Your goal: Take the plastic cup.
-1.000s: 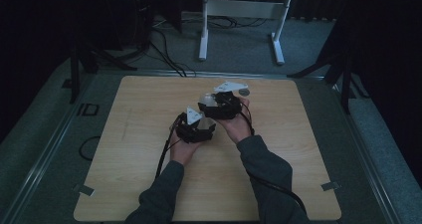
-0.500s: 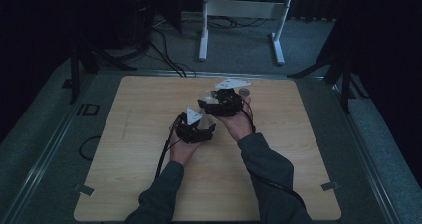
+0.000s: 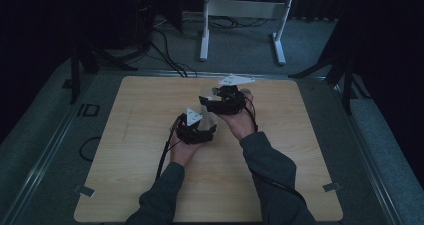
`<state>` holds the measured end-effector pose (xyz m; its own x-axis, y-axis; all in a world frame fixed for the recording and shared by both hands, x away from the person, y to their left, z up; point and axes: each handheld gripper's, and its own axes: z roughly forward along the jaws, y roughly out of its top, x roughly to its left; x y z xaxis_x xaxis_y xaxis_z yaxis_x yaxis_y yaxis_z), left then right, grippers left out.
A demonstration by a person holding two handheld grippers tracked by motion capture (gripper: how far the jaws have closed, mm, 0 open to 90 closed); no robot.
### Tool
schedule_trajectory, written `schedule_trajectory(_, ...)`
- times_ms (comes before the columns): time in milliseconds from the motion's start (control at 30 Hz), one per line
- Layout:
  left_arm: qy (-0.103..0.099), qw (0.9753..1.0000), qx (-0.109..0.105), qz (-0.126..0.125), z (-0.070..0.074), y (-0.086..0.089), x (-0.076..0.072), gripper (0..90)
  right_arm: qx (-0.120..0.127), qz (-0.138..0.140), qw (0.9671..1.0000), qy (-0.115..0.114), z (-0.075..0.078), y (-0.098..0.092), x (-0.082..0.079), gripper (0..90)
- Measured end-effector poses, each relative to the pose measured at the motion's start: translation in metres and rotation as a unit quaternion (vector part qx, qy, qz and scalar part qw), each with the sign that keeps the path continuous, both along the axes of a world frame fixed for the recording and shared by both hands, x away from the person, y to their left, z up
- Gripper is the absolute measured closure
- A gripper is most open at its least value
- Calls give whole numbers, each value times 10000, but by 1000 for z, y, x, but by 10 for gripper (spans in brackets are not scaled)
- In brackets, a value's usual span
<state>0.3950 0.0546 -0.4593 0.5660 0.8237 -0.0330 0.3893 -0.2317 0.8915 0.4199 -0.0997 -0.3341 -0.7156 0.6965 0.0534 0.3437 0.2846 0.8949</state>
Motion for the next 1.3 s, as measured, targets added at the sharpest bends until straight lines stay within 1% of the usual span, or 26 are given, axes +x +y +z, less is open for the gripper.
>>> schedule_trajectory(133, -7, 10000, -23, -7, 0, 1, -1, 205, 5, 9, 10000, -32, 4, 0, -1, 390)
schedule_trajectory(233, 9, 10000, 0, 13, 1, 1, -1, 214, 4, 17, 10000, -49, 6, -1, -1, 390)
schedule_trajectory(433, -30, 10000, -28, 38, 3, 2, -3, 214, 43, 21, 10000, -78, 11, -2, -2, 390)
schedule_trajectory(567, 3, 10000, -40, 14, 4, 2, -4, 214, 62, 31, 9999, -133, 14, -4, -4, 390)
schedule_trajectory(833, 4, 10000, -67, 41, 7, 4, -5, 215, 138, 49, 9997, -201, 23, -6, -6, 390)
schedule_trajectory(967, -18, 9999, -75, 71, 8, 7, -7, 214, 151, 57, 9996, -215, 26, -5, -7, 390)
schedule_trajectory(1100, -49, 9999, -88, 81, 10, 9, -8, 214, 216, 64, 9995, -212, 29, -6, -8, 390)
schedule_trajectory(1300, -86, 9999, -110, 44, 11, 9, -10, 214, 283, 82, 9992, -253, 34, -9, -10, 391)
